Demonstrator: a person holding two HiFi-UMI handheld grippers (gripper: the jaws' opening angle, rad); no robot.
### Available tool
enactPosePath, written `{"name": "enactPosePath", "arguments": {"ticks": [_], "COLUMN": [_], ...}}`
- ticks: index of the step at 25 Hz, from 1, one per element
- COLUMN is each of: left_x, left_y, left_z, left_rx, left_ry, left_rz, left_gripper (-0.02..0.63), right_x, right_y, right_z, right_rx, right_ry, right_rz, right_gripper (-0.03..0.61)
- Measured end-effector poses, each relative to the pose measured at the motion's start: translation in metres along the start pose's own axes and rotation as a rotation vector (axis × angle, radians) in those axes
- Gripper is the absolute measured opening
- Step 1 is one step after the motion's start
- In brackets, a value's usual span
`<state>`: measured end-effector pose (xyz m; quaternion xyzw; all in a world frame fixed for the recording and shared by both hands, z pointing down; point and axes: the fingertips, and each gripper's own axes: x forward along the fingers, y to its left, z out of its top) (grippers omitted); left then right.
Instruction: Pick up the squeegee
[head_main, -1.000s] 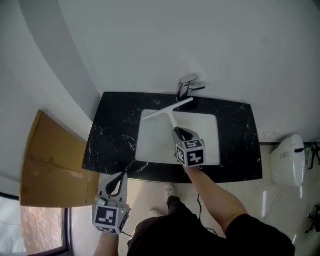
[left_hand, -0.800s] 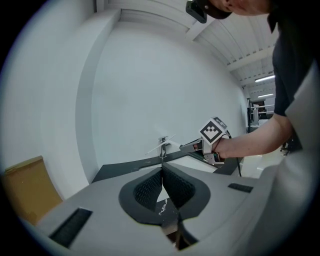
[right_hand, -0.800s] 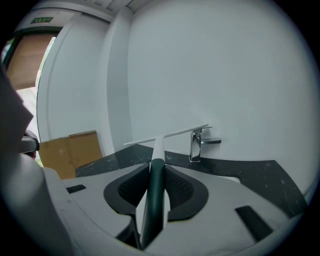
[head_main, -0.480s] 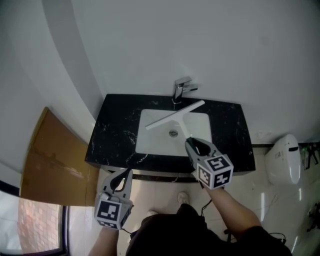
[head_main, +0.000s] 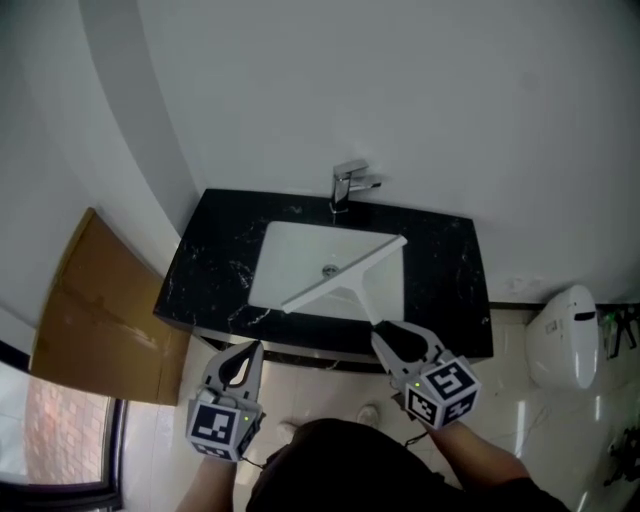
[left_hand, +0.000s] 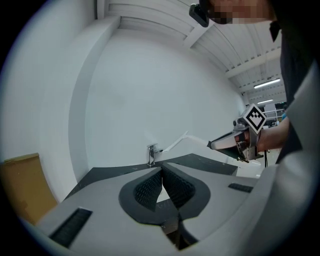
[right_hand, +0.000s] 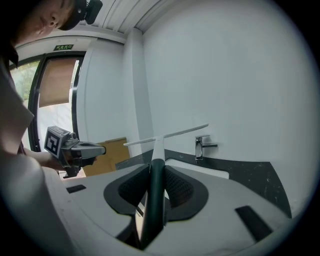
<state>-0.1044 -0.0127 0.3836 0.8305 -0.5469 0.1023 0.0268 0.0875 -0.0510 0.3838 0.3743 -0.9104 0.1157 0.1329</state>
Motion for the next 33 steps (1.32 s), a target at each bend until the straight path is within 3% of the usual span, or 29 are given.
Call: {"name": "enactPosePath", "arguments": {"ticks": [14,33], "left_x": [0.009,0.011], "left_y": [-0.055,-0.054], "left_z": [0.004,0.012], "left_rx": [-0.004,0.016], "left_ry": [0.023,0.014], "left_rz": [0.076,0.054], "left_gripper": [0.003,0.003], "right_x": [-0.024,-0.015], "right_y": [-0.016,-0.005], "right_z": [-0.004,-0.003], "right_rx": [-0.023,-0.022], "right_ry": [-0.018,-0.018], "right_rz": [0.130,0.148], "right_gripper": [0.103,0.103]}}
